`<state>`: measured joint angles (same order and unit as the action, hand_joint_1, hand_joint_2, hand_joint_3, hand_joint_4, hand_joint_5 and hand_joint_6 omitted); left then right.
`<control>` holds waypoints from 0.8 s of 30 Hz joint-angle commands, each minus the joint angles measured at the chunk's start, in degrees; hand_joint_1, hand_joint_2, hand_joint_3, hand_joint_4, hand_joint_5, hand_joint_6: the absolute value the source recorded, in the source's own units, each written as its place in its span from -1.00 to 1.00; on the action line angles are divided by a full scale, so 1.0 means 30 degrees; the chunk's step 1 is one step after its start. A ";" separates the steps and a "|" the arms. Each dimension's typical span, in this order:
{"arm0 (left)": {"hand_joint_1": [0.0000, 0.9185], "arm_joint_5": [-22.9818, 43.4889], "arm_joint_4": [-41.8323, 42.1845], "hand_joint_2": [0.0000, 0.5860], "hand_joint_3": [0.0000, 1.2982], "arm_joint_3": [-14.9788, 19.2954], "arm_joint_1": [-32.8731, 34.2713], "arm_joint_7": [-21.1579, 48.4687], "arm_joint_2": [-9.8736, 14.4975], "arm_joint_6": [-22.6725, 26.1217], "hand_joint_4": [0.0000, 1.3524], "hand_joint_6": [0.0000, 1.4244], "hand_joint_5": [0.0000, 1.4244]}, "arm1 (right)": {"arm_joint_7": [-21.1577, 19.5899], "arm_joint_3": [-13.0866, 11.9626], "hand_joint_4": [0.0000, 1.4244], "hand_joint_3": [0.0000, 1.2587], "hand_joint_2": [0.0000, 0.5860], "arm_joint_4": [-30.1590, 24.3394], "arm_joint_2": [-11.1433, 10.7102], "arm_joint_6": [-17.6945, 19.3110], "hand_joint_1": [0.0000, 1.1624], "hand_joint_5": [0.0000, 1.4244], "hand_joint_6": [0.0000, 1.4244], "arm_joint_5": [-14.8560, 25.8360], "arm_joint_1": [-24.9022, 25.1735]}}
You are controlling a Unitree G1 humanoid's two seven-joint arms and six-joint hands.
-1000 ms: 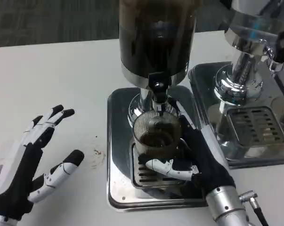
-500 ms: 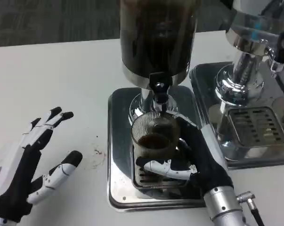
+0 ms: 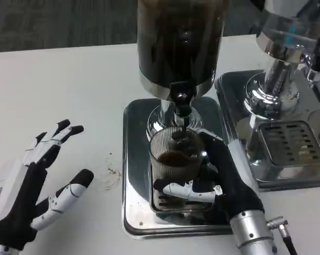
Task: Grasp the cup under the faucet to collect the drink, then remove the cup.
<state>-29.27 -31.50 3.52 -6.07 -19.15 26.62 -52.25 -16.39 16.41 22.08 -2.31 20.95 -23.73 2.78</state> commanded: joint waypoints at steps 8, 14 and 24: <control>-1.00 -0.0246 0.0080 -0.31 -0.65 -0.0341 0.0228 -0.0183 0.0163 0.0130 -1.00 -0.94 -0.79 | -0.0857 -0.0153 -0.09 -0.12 -0.62 -0.0140 -0.0084 0.0405 0.94 -0.01 0.08 -0.0492 -0.0529; -1.00 -0.0265 -0.0096 -0.34 -0.66 -0.0609 0.0452 0.0044 0.0264 0.0019 -1.00 -0.94 -0.79 | -0.1302 -0.0312 -0.07 -0.10 -0.66 -0.0862 -0.0320 0.0556 0.94 0.00 0.11 -0.0907 -0.0762; -1.00 -0.0266 -0.0487 -0.36 -0.66 -0.1083 0.0841 -0.0079 0.0325 -0.0046 -1.00 -0.96 -0.79 | -0.1019 -0.0462 -0.05 -0.08 -0.68 -0.1340 -0.0765 0.0888 0.92 0.02 0.18 -0.0654 -0.1112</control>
<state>-29.91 -32.38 0.87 -4.29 -19.14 26.78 -52.25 -18.35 15.49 19.43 -4.82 22.02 -25.83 0.44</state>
